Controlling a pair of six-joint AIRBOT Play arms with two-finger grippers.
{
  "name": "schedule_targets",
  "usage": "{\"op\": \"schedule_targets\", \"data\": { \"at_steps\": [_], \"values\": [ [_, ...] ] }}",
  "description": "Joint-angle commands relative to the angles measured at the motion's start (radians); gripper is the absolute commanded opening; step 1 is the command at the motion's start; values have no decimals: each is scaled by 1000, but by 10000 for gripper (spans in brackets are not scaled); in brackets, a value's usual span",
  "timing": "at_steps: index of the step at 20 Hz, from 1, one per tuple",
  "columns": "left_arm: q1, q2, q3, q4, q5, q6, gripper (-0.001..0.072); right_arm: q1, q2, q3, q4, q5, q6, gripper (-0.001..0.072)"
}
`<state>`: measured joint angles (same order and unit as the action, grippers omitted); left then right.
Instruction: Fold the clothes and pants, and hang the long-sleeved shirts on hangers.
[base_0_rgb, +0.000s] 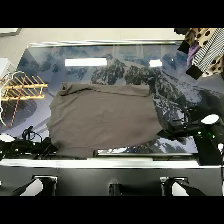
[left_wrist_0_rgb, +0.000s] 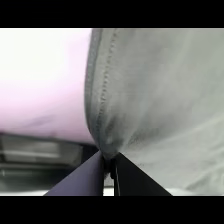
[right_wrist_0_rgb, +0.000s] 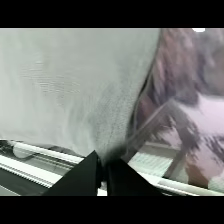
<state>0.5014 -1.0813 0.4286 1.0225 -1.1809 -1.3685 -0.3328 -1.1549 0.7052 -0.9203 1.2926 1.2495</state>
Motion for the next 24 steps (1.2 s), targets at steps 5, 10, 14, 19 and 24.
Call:
{"op": "schedule_targets", "data": {
  "at_steps": [5, 10, 14, 19, 24],
  "values": [
    [-29, 2, 217, -79, 18, 16, 13, 2, 84, 11, 260, -86, -136, 27],
    [-146, 2, 619, -107, 2, 7, 13, 2, 89, 229, 466, -87, -195, 27],
    [-172, 27, 998, -99, -95, -66, 13, 2, 169, 550, 452, -41, -141, 27],
    [-172, 188, 1308, 71, -167, -244, 13, 2, 410, 874, 278, 34, 47, 27],
    [-172, 407, 1357, 252, -170, -467, 13, 2, 615, 1021, -105, -46, 325, 28]
  ]
}}
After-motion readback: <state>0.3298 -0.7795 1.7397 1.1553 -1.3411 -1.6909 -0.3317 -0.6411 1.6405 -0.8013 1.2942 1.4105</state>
